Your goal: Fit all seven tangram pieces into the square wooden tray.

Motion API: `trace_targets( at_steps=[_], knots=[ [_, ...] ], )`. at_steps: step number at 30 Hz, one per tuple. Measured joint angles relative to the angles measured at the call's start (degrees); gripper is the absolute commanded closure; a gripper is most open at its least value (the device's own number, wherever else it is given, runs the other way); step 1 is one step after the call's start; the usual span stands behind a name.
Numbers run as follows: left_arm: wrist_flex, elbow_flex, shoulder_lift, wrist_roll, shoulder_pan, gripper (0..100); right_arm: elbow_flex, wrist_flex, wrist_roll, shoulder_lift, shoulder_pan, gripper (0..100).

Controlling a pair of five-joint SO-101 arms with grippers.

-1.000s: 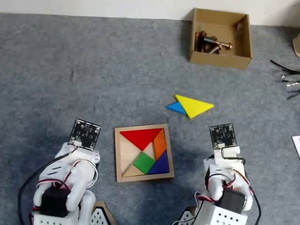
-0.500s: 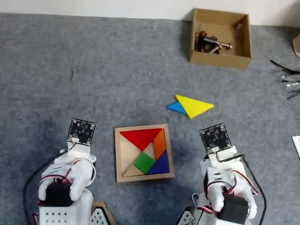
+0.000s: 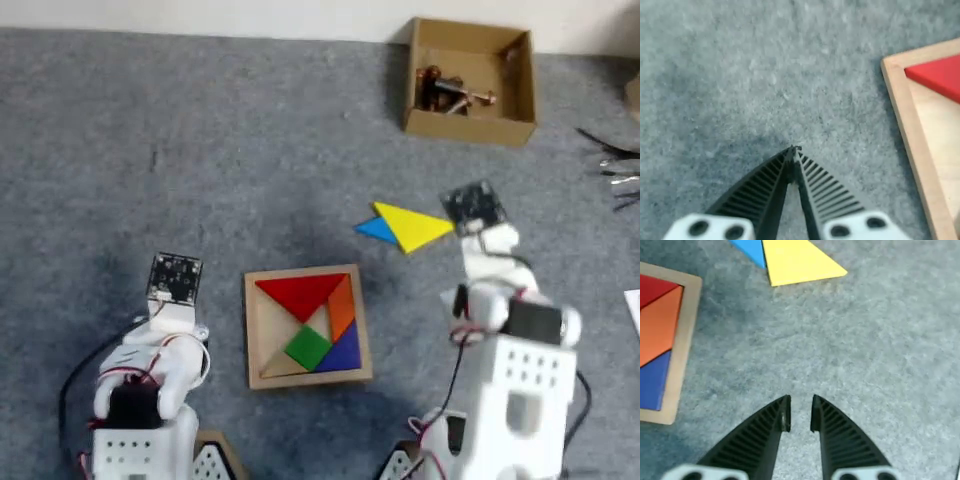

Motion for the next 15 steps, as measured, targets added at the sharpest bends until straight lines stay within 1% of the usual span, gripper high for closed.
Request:
trace_targets(
  at_steps=[4,11,15],
  knots=[
    [0.35,0.18,0.09,0.00,0.00,99,-5.63,-0.18,0.00,11.87,-3.43,92.0],
    [4.13,0.18,0.09,0.00,0.00,99,-16.62,0.00,0.00,28.31,-8.97,92.0],
    [4.22,0.18,0.09,0.00,0.00,99,-25.14,3.16,0.00,36.57,-11.43,92.0]
  ],
)
